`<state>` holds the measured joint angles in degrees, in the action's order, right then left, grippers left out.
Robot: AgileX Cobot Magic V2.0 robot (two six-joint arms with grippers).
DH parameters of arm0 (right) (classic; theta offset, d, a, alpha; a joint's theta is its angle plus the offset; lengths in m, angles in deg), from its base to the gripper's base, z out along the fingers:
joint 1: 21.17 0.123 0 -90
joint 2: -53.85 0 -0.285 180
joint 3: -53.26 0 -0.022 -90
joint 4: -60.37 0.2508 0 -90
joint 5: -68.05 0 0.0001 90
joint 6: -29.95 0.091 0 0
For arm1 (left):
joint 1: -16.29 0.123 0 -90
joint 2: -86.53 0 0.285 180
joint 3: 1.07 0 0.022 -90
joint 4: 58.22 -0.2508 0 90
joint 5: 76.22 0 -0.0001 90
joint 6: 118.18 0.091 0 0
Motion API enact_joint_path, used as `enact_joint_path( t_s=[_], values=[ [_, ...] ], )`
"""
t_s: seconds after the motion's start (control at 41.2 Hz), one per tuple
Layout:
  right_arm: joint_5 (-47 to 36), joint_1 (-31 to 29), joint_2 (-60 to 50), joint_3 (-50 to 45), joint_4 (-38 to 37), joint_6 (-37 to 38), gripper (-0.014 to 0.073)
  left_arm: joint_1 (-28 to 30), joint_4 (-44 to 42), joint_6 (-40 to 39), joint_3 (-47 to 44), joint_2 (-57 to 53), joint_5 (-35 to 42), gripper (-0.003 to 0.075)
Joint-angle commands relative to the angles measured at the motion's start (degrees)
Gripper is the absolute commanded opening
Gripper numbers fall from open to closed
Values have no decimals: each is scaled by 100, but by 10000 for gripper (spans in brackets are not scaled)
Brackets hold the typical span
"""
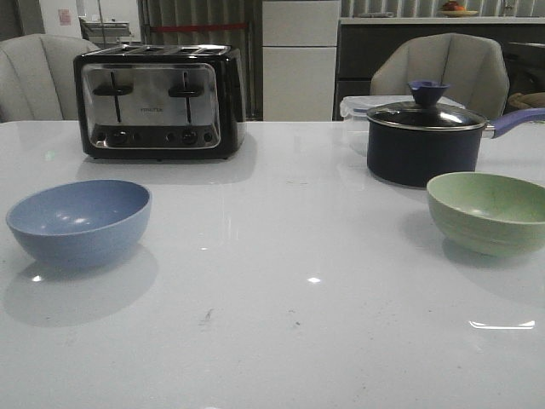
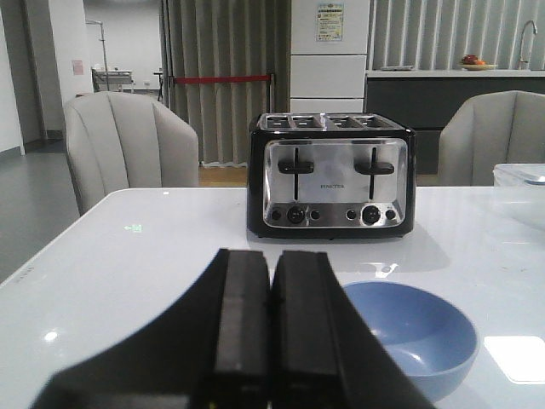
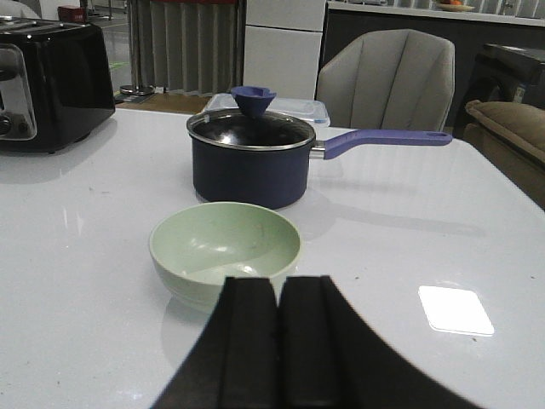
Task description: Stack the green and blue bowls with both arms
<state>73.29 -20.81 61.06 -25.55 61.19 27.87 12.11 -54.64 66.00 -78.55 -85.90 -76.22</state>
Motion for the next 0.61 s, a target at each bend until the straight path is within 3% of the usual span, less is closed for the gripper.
enact_joint_path(
  t_s=[0.0,0.388,0.582],
  values=[
    [-524,-20,-110,19,6,-44,28,-19,0,-55,-23,-116,499,93],
    [-871,-20,-110,205,6,-44,28,-19,43,-59,138,-116,819,93],
    [-46,-20,-44,1343,6,-44,28,-19,20,-59,1173,-77,386,93]
  ],
)
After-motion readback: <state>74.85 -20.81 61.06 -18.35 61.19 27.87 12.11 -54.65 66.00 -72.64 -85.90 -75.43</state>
